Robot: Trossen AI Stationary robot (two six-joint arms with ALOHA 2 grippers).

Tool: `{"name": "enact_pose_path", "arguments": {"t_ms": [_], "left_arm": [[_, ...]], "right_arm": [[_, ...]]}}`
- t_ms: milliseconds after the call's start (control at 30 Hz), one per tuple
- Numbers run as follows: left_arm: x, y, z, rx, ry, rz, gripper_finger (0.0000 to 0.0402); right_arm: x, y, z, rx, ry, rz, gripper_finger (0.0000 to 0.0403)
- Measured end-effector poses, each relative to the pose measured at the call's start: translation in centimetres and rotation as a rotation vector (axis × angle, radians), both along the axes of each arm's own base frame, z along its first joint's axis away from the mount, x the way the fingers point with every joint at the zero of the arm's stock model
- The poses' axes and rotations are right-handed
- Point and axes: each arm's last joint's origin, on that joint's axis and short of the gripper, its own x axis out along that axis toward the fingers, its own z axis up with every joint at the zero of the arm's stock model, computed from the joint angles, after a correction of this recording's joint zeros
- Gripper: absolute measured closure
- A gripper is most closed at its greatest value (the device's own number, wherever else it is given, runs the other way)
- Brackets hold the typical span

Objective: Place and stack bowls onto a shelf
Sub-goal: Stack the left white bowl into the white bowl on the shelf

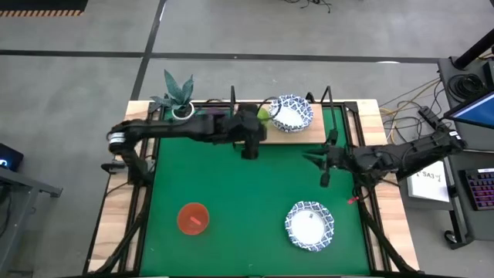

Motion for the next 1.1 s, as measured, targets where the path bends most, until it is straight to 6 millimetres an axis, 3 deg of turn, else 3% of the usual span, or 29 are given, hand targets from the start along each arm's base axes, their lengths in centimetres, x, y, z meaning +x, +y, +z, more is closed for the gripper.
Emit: {"name": "enact_pose_path", "arguments": {"t_ms": [100, 433, 767, 900, 1100], "left_arm": [[-1.9, -2.3, 0.9, -0.024, -0.016, -0.051, 0.0298], [-9.4, -7.9, 1.0, -0.101, -0.217, -0.134, 0.0323], [-14.9, -8.0, 0.4, -0.071, -0.356, -0.006, 0.0326], [-15.8, -7.8, -0.2, -0.086, -0.36, 0.003, 0.0326], [-16.0, -7.8, -0.5, -0.09, -0.347, 0.006, 0.0326]], "right_arm": [[1.2, -0.3, -0.2, 0.015, 0.045, -0.039, 0.0388], [5.6, -2.7, 0.2, 0.056, 0.178, -0.206, 0.0394], [9.6, -8.1, 1.3, 0.057, 0.407, -0.31, 0.0394], [11.0, -10.0, 1.7, 0.063, 0.442, -0.295, 0.0394], [12.2, -12.1, 0.6, 0.066, 0.509, -0.317, 0.0394]]}}
